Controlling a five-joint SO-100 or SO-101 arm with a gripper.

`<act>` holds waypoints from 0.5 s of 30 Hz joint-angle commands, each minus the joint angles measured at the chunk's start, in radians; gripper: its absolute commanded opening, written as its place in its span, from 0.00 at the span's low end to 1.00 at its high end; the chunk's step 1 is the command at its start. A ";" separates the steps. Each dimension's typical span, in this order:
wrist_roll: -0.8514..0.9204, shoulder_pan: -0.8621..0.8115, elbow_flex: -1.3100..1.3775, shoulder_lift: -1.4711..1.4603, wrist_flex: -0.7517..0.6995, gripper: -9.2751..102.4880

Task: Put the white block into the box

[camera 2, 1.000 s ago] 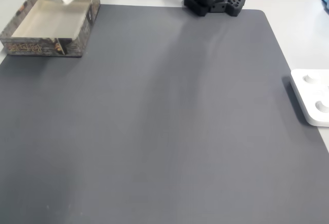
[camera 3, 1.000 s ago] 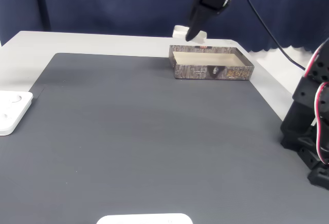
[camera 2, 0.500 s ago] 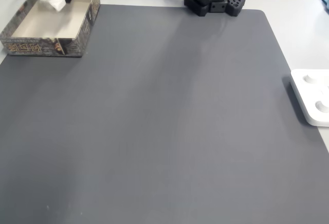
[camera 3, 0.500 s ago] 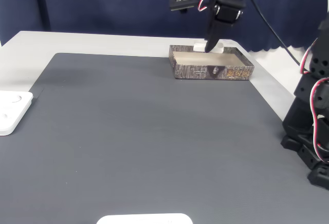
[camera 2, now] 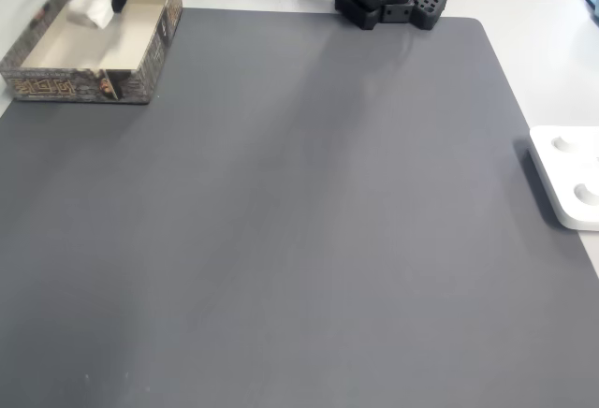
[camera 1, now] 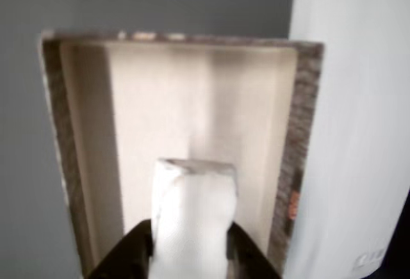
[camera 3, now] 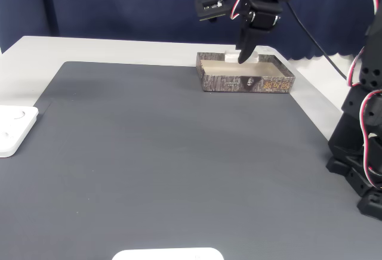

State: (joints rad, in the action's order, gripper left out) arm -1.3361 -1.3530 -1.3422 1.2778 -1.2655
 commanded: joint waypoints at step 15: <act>-0.048 -0.006 0.209 -0.158 -0.012 0.07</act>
State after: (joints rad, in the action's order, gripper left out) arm -1.4082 -1.3729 -1.2333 1.1167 -1.2655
